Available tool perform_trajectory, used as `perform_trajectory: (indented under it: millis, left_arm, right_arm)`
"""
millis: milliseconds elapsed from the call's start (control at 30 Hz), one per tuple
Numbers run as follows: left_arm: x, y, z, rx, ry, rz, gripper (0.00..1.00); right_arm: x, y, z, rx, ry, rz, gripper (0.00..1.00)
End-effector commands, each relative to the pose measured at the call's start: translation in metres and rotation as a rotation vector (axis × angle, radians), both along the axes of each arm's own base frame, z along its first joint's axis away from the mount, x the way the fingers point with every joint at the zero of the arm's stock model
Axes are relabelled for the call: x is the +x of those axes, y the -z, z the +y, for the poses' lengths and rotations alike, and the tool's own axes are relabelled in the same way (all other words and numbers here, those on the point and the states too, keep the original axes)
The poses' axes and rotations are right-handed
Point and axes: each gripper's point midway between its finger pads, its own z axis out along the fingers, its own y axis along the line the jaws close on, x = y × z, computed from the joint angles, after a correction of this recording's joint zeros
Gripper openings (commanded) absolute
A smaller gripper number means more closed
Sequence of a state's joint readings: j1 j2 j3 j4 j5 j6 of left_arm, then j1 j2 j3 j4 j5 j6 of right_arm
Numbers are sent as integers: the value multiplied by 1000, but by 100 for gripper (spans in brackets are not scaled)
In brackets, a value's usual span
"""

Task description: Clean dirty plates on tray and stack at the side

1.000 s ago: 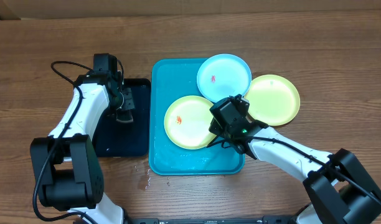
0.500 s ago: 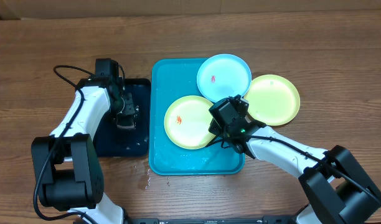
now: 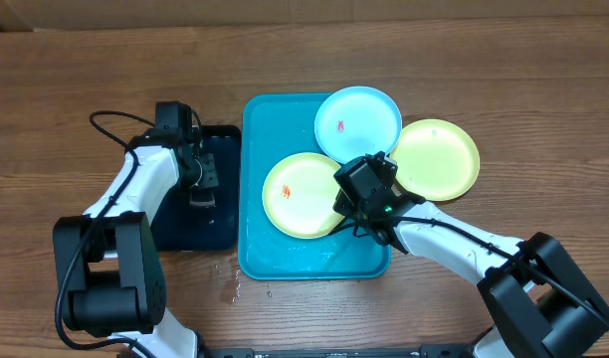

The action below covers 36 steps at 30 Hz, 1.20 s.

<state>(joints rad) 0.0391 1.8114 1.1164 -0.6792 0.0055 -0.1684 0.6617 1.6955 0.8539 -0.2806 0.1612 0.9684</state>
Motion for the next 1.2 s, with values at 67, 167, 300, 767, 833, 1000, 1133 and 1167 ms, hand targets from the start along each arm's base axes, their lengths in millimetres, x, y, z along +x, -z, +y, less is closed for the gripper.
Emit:
perform_trajectory:
  millis: [67,167,300,767,833,1000,1133,1167]
  left_arm:
    - [-3,7,-8,-36,44,13,22]
    - [-5,7,-6,-28,42,21,23]
    - [-11,13,-5,-20,39,37,24]
    - [11,-40,3,-73,4,-43,4]
    - [17,-60,1,-94,7,-93,4]
    - [28,-99,4,-72,10,-217,4]
    - [36,-114,6,-61,11,-283,4]
    - [37,-114,5,-62,11,-288,4]
  right_arm:
    - [5,-3,3,7,3,-13,27]
    - [5,-3,3,8,3,-13,27]
    - [5,-3,3,7,3,-13,28]
    - [5,-3,3,7,3,-12,27]
    - [5,-3,4,10,1,-11,27]
    - [0,-2,10,41,-23,18,15]
    - [-3,-1,12,51,-31,30,5]
    - [-3,-1,12,51,-31,30,4]
